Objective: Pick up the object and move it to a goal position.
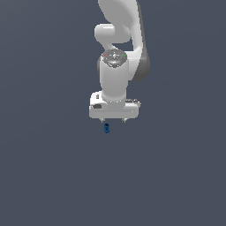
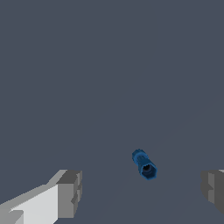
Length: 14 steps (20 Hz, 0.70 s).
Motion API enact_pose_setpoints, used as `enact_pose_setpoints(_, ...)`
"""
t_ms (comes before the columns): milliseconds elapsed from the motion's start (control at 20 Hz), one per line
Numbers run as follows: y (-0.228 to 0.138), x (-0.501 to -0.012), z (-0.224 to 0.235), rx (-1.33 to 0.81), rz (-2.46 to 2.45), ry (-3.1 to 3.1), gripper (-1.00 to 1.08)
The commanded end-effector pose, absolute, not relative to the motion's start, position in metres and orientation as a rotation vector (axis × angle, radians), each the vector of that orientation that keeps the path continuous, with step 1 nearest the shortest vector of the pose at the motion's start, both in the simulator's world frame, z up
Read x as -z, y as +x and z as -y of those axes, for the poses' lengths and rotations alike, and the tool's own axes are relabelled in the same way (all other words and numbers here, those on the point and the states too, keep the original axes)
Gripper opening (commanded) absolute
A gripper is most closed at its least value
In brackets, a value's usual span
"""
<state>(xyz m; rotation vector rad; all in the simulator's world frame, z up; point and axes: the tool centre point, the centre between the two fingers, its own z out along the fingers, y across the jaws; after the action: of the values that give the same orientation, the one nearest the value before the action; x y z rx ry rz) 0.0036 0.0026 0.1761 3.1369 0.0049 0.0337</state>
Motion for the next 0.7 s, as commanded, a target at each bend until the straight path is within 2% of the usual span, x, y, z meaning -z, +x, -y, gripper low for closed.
enact_pose_setpoints(0,0.0036,-0.1761,-0.0026,-0.034,-0.005,3.137,1.0)
enact_pose_setpoints(650,0.0011,-0.1816,-0.0047,-0.02,-0.017,3.163,1.0)
